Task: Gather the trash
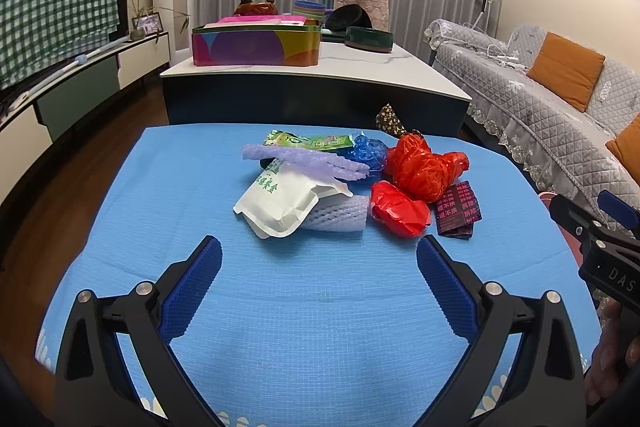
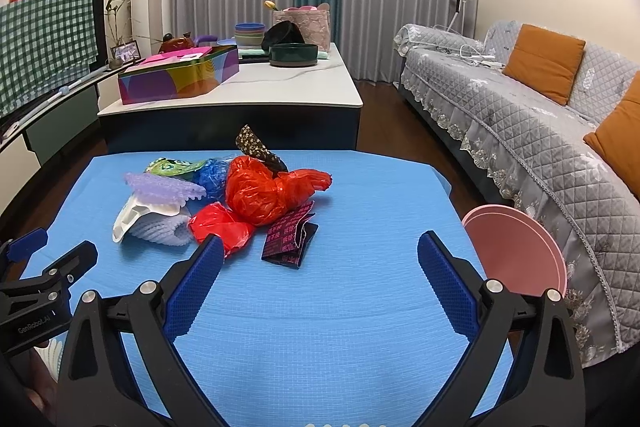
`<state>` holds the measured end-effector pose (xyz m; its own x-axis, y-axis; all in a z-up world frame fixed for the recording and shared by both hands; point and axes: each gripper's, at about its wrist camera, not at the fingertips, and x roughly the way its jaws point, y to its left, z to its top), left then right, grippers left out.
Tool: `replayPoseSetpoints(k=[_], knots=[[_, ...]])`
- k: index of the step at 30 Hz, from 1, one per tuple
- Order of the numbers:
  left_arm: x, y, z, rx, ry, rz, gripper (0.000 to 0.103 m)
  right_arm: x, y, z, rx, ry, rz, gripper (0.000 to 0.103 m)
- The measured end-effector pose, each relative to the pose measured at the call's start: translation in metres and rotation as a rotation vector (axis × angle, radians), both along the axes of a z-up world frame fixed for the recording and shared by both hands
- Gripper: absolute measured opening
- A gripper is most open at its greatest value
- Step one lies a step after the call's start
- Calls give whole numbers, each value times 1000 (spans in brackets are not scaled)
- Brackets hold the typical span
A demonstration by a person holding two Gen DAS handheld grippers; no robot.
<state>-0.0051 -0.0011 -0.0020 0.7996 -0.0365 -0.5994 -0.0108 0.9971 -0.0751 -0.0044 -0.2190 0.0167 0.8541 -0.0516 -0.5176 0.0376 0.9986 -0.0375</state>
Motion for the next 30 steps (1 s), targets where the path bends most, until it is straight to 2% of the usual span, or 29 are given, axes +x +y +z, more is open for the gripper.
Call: replayPoseSetpoints(k=[14, 22, 30], knots=[[0, -1, 3, 0, -9, -5, 94, 1, 2, 0, 4, -2, 6, 96], [2, 0, 4, 9, -8, -1, 88, 9, 4, 0, 30, 1, 8, 94], [18, 2, -6, 43, 8, 29, 77, 33, 4, -9, 84, 13, 33, 69]])
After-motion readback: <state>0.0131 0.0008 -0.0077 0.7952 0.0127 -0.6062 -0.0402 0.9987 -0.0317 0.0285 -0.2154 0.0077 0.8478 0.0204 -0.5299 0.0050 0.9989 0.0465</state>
